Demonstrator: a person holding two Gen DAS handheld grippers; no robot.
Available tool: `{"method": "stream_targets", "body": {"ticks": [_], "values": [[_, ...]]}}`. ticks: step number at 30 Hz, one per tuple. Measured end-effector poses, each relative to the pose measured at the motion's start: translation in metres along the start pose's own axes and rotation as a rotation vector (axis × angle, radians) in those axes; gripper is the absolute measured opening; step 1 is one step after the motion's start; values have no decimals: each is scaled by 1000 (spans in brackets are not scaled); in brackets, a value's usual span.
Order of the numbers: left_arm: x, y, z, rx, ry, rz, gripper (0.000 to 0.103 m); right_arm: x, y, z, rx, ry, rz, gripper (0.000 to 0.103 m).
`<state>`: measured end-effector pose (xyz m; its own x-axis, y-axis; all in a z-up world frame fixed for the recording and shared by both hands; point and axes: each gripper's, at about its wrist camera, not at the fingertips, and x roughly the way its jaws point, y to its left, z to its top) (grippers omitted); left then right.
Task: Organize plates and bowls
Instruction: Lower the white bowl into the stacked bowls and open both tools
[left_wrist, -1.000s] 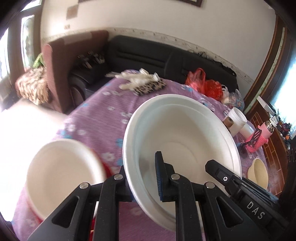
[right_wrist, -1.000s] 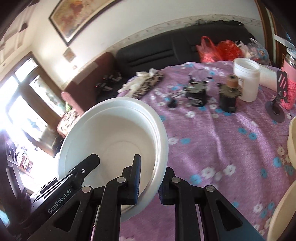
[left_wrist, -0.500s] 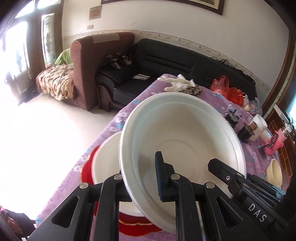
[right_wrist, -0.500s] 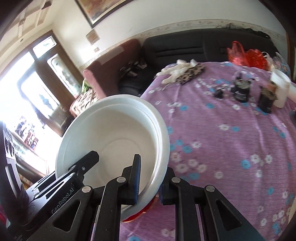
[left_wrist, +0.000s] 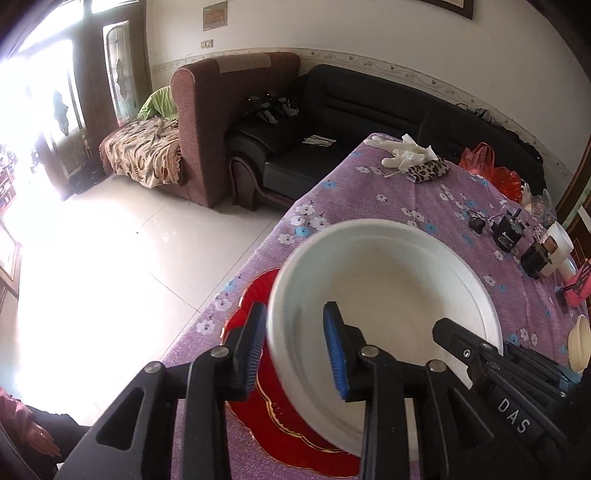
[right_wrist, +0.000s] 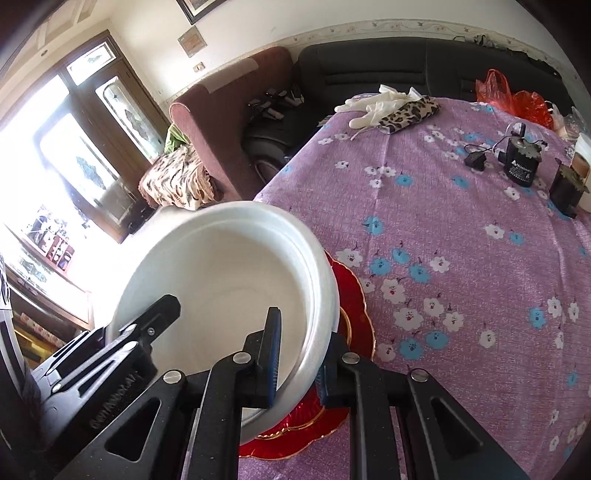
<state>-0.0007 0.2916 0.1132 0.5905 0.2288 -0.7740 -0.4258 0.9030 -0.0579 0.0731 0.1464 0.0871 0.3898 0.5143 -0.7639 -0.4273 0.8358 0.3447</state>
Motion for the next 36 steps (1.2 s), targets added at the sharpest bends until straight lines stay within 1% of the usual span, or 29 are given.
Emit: {"method": "stream_targets", "body": {"ticks": [1, 2, 5, 8, 10, 11, 12, 13, 15, 17, 18, 22, 26, 28, 31, 33, 35, 36], "values": [[-2, 5, 0, -17, -6, -3, 45, 2, 0, 0, -1, 1, -16, 18], [-2, 9, 0, -30, -4, -7, 46, 4, -1, 0, 2, 4, -18, 18], [-2, 20, -1, -72, 2, -30, 46, 11, -7, -1, 26, 14, -11, 18], [-6, 30, -6, -114, 2, -66, 49, 12, -8, -2, 33, -6, -19, 18], [-12, 35, -11, -128, -16, -82, 49, 11, -7, -1, 34, -18, -17, 19], [-16, 37, -13, -135, -23, -89, 49, 9, -5, -1, 30, -28, -16, 25], [-20, 40, -15, -143, -30, -97, 49, 6, -4, 0, 23, -47, -14, 35], [-25, 42, -18, -152, -41, -106, 49, 3, -1, -1, 17, -63, -11, 40], [-35, 45, -21, -165, -66, -112, 50, -4, 3, 0, -2, -100, -16, 62], [-45, 47, -25, -175, -87, -117, 54, -11, 9, 0, -30, -138, -54, 71], [-50, 48, -28, -181, -97, -118, 57, -14, 11, 0, -42, -151, -68, 72], [-64, 48, -41, -190, -127, -121, 59, -21, 13, -3, -65, -170, -113, 72], [-73, 41, -55, -182, -148, -117, 60, -36, 2, -13, -37, -194, -101, 72], [-73, 36, -62, -178, -148, -117, 61, -46, -5, -25, -31, -201, -87, 72], [-67, 30, -70, -176, -113, -139, 61, -66, -18, -52, -42, -225, -70, 72], [-66, 28, -76, -179, -105, -145, 61, -82, -29, -73, -58, -255, -70, 78], [-69, 26, -80, -178, -113, -133, 61, -96, -43, -94, -76, -296, -111, 82], [-70, 24, -82, -178, -115, -130, 61, -100, -50, -102, -77, -309, -138, 82]]}}
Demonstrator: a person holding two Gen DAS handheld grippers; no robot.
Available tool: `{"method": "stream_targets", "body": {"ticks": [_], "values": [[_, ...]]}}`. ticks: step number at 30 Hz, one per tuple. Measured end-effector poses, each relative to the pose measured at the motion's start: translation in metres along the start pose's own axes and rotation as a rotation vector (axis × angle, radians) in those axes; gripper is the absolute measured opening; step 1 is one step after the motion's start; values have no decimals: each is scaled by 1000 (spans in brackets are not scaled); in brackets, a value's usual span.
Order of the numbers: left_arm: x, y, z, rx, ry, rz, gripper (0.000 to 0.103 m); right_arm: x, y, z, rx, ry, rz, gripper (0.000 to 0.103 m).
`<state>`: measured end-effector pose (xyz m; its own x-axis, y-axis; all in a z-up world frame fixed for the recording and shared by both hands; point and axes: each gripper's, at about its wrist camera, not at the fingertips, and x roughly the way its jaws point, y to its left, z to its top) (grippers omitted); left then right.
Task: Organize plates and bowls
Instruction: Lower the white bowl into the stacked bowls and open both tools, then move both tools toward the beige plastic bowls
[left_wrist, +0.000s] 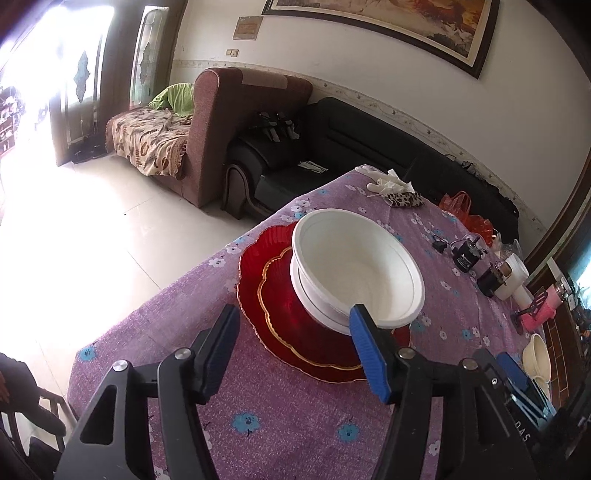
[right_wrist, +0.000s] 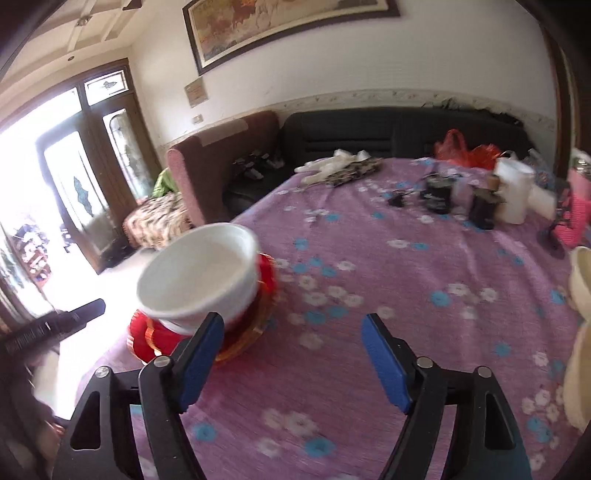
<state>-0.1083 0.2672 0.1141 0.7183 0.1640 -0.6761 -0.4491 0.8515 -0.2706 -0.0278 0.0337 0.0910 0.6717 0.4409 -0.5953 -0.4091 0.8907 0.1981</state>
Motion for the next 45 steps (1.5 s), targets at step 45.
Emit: {"method": "stream_targets", "body": {"ticks": [45], "values": [[-125, -87, -75, 264, -265, -70, 92, -42, -75, -52, 119, -91, -198, 82]]}}
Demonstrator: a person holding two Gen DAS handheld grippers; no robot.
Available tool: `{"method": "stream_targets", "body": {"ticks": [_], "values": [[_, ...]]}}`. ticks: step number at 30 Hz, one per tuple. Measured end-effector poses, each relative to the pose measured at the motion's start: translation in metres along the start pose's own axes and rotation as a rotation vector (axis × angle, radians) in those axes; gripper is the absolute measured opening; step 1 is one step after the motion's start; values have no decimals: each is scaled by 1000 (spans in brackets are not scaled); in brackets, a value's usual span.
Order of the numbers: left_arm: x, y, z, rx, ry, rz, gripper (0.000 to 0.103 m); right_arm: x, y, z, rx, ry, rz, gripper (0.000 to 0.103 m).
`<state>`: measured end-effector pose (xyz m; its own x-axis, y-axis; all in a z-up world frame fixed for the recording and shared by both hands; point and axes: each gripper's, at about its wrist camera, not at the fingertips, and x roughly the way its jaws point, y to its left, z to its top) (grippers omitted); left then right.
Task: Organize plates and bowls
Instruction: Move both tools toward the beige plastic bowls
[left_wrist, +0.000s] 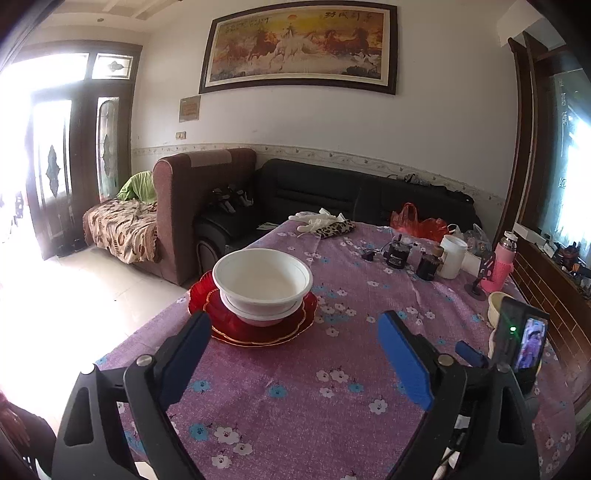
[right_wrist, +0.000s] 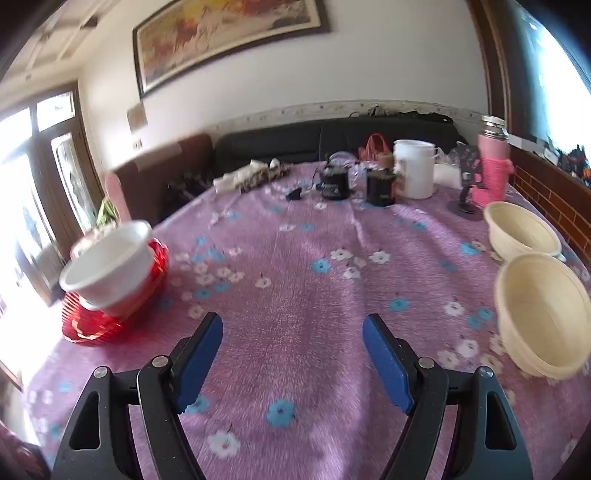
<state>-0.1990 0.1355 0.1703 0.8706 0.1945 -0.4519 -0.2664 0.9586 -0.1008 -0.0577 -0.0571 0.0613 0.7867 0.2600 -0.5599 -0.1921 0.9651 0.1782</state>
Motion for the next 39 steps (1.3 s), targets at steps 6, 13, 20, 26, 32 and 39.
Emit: {"method": "stream_targets", "body": {"ticks": [6, 13, 20, 26, 32, 39], "values": [[15, -21, -8, 53, 39, -41, 92, -48, -31, 4, 24, -97, -29, 87], [44, -33, -15, 68, 100, -49, 92, -64, -68, 21, 45, -154, -85, 88], [64, -45, -22, 92, 144, -51, 92, -70, -101, 44, 79, -194, -110, 88], [76, -54, -23, 95, 171, -41, 92, -89, -152, 65, 117, -253, -236, 89], [85, -74, -28, 106, 194, -48, 92, -102, -244, 72, 306, -307, -384, 91], [102, -102, -35, 100, 247, -73, 92, -75, -335, 36, 539, -166, -412, 91]]}}
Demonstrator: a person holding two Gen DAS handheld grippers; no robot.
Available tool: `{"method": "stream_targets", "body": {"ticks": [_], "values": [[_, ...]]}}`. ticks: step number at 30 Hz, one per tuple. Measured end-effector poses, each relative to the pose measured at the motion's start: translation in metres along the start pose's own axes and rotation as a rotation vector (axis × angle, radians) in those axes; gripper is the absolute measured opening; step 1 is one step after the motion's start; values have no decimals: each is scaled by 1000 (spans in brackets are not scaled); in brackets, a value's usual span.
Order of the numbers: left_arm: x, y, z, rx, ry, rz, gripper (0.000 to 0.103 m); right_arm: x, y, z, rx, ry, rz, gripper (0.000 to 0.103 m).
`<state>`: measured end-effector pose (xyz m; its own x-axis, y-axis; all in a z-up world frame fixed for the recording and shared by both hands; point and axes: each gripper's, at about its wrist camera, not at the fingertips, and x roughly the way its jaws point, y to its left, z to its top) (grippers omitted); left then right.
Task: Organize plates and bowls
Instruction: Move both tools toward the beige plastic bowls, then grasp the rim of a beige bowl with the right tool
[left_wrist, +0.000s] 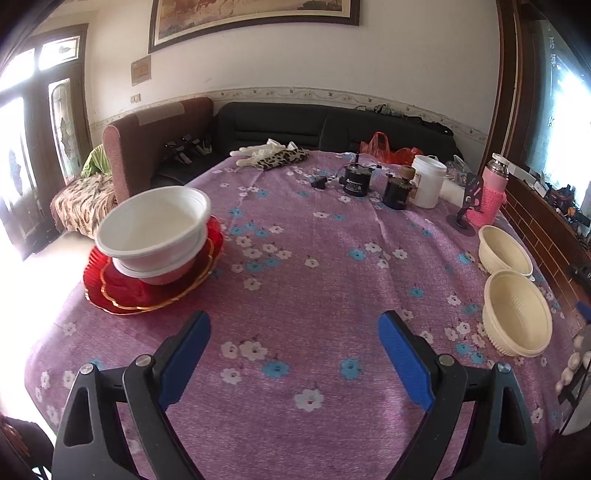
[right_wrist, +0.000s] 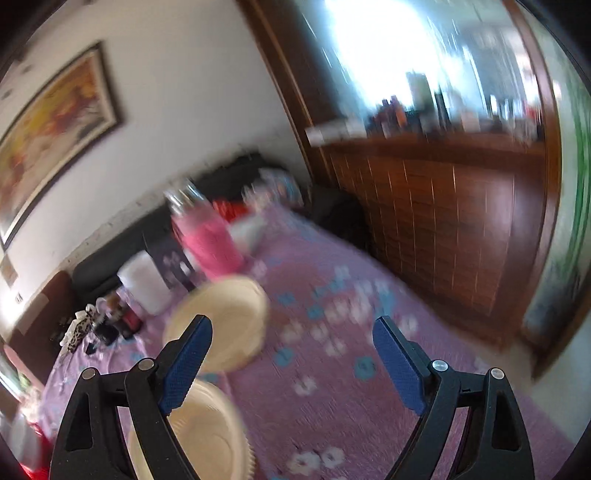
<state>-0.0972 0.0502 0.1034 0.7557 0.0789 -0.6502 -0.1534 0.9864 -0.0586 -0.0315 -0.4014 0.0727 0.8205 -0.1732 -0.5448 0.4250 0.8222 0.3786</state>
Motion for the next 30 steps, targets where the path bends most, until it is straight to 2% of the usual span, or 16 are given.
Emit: {"method": "stream_targets", "body": {"ticks": [2, 6, 11, 15, 16, 18, 19, 21, 24, 30], "values": [[4, -8, 1, -2, 7, -21, 92, 11, -13, 3, 52, 57, 38, 91], [6, -23, 2, 28, 21, -60, 92, 14, -24, 6, 81, 68, 65, 91], [11, -33, 4, 62, 28, -85, 92, 32, -29, 0, 150, 155, 224, 91], [15, -35, 3, 53, 43, -103, 92, 50, -20, -10, 162, 249, 313, 86], [15, -35, 3, 55, 44, -99, 92, 55, -16, -13, 148, 277, 313, 82], [17, -36, 3, 57, 51, -90, 92, 62, -5, -23, 130, 339, 354, 50], [18, -36, 3, 58, 53, -89, 92, 66, 3, -28, 106, 374, 374, 42], [19, -37, 5, 65, 54, -87, 92, 71, 21, -40, 31, 423, 355, 23], [23, -36, 6, 60, 60, -102, 92, 71, 52, -60, -80, 472, 390, 20], [45, -26, 5, -12, 145, -154, 92, 45, 136, -112, -388, 551, 635, 21]]}}
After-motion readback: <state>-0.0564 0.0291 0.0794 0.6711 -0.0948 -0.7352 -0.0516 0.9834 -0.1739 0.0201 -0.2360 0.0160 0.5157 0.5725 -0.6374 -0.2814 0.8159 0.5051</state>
